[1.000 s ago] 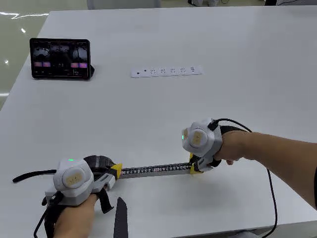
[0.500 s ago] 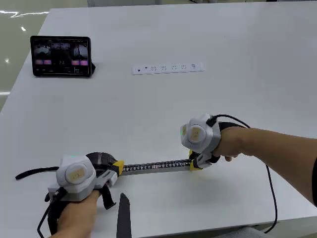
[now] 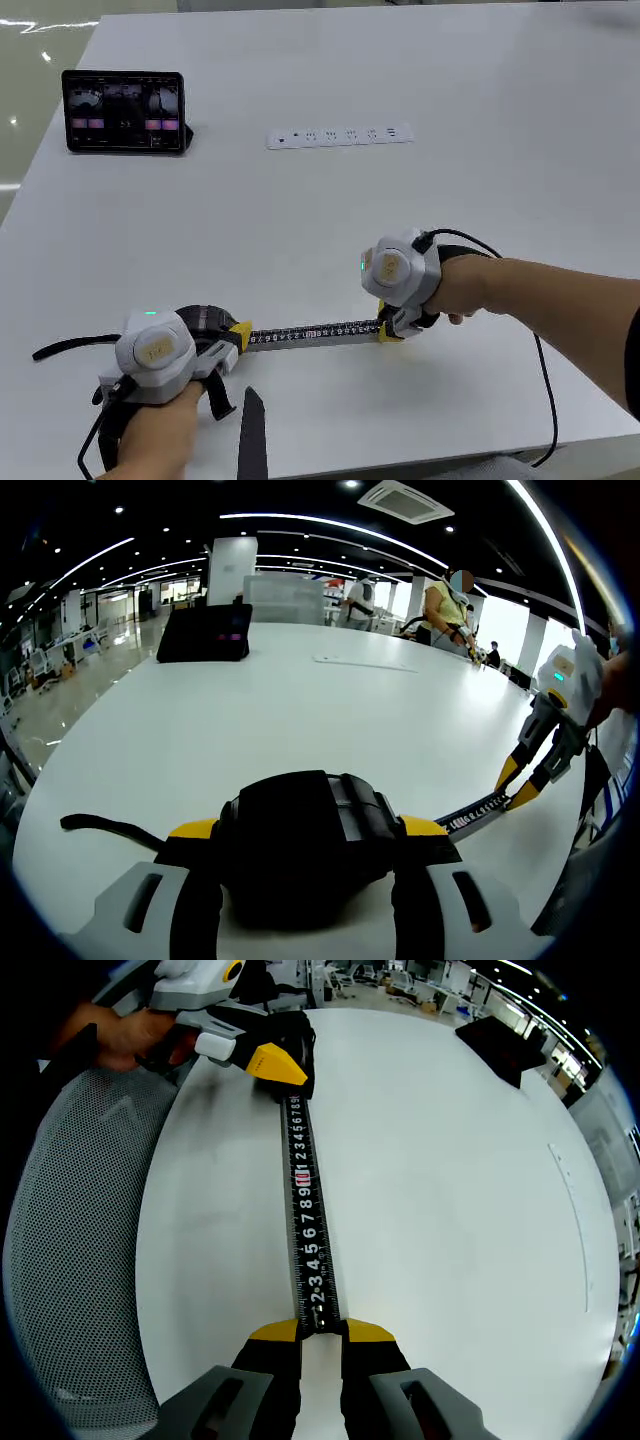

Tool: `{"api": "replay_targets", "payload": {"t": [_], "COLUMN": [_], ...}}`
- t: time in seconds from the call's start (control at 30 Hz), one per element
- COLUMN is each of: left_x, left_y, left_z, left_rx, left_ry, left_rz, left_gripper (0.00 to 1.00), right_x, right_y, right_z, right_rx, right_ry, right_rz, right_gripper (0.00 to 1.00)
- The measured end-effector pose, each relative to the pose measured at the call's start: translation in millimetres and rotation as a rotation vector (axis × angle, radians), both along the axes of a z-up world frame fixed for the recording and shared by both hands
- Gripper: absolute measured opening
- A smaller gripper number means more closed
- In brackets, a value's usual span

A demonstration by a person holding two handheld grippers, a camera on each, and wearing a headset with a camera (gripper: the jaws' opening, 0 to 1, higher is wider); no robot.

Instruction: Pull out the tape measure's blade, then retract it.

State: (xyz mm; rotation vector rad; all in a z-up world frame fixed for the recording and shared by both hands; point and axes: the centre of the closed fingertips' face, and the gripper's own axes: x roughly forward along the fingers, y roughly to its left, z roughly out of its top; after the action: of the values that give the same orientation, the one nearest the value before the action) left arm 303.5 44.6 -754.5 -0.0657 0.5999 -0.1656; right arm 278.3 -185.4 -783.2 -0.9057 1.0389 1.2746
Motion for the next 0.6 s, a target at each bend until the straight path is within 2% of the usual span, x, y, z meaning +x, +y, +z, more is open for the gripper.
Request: {"api": "replay_targets", "payload": {"t": [0.6], "left_x": [0.5], "left_y": [-0.5], "left_z": [-0.7], "left_rx": [0.000], "left_ry": [0.004], "left_rz": [-0.001], "left_gripper": [0.65], "right_x": [-0.4], "right_y": [10.8], "right_z": [-0.5], "right_rx": [0.016], "right_ry": [0.008], "right_rz": [-0.001], "right_gripper": [0.11]}}
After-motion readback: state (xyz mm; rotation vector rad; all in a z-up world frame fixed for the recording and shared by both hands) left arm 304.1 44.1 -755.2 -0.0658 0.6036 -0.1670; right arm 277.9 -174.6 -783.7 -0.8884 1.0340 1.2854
